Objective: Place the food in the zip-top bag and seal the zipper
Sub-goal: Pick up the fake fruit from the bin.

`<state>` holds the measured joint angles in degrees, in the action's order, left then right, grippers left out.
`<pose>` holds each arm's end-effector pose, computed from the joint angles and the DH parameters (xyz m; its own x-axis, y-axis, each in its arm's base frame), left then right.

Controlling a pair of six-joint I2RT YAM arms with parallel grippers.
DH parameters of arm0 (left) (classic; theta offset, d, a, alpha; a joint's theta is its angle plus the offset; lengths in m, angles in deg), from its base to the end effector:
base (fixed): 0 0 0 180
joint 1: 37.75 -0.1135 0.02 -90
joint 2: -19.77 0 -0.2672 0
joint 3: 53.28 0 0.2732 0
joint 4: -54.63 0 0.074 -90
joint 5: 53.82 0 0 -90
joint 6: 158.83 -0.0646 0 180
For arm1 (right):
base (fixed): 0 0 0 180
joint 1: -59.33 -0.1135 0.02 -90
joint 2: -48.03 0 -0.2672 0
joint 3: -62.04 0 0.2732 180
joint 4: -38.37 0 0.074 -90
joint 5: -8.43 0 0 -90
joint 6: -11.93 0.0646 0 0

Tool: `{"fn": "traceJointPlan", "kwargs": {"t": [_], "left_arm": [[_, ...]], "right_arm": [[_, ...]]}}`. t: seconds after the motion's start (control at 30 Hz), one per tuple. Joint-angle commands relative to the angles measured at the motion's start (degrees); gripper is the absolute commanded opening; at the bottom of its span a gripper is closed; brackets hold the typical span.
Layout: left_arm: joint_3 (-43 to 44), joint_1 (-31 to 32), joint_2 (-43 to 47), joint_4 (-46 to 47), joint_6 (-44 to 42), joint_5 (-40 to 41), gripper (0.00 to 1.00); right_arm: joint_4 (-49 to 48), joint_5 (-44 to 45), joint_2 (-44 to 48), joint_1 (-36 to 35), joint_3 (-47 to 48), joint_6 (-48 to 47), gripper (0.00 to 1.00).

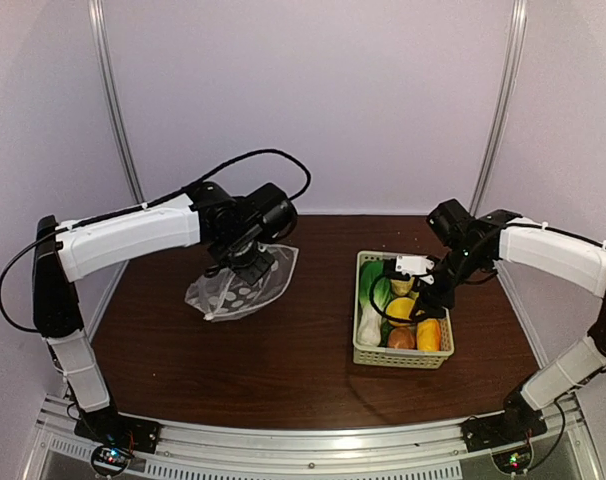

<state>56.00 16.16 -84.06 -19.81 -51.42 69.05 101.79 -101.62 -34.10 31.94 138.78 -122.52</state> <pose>0.2650 -0.3041 0.2792 -0.6935 0.5247 -0.4937 0.3737 0.8478 0.3762 0.2598 0.1596 0.2269 -0.2113 -0.8504 -0.4819 -0.9668 0.2543 -0.0249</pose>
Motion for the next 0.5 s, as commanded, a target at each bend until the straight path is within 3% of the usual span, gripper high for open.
{"fn": "traceJointPlan", "kwargs": {"t": [0.0,0.17,0.47], "left_arm": [[-3.24,-1.04,-0.17,10.03,1.76,-16.77,0.00],[-3.74,-1.65,0.17,14.05,3.28,-21.12,0.00],[-4.97,-2.99,1.11,15.84,4.74,-22.57,0.00]], "right_arm": [[-4.55,3.53,-2.56,-0.73,-0.62,-0.23,0.80],[-6.24,4.26,-4.97,-1.80,-1.18,-0.03,0.85],[-10.71,6.53,-8.07,-2.13,-1.69,1.44,0.78]]}}
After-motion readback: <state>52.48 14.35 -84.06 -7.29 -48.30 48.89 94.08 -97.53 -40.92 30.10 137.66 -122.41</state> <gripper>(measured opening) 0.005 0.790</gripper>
